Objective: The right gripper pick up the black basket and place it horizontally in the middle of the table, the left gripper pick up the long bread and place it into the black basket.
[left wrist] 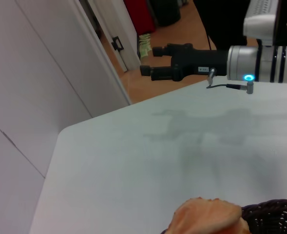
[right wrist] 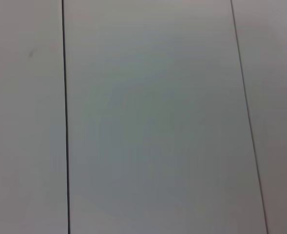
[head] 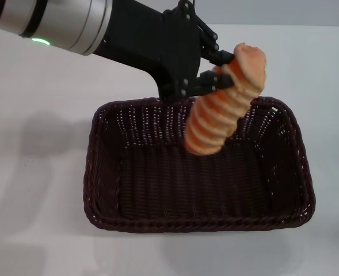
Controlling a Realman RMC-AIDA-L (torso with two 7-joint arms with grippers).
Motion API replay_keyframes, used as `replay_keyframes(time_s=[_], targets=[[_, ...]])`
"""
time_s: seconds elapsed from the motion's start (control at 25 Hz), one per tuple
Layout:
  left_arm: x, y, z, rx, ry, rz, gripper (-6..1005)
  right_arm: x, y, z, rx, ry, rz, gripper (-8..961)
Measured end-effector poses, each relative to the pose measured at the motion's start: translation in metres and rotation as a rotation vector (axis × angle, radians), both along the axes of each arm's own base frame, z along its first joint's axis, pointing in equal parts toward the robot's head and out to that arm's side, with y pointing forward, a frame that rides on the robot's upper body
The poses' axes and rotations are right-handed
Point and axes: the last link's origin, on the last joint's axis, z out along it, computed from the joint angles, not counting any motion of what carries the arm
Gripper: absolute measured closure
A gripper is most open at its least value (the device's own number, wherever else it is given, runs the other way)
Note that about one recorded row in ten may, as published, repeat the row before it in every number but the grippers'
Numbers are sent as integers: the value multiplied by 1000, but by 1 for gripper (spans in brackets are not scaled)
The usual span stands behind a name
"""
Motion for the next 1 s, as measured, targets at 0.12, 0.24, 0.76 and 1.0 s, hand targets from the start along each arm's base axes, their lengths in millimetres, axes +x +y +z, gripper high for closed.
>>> replay_keyframes(time_s=[0.12, 0.24, 0.76, 1.0], targets=[[-2, 3, -3, -13, 0, 14, 680, 0, -1, 0, 3, -4, 0, 118], [-3, 4, -4, -18, 2, 15, 590, 0, -2, 1, 8, -7, 0, 118], [-14, 56, 27, 372, -101, 97, 372, -1, -4, 0, 1, -16, 7, 115], [-59, 105, 58, 940, -297, 200, 322, 0, -7, -1, -3, -17, 2, 116]])
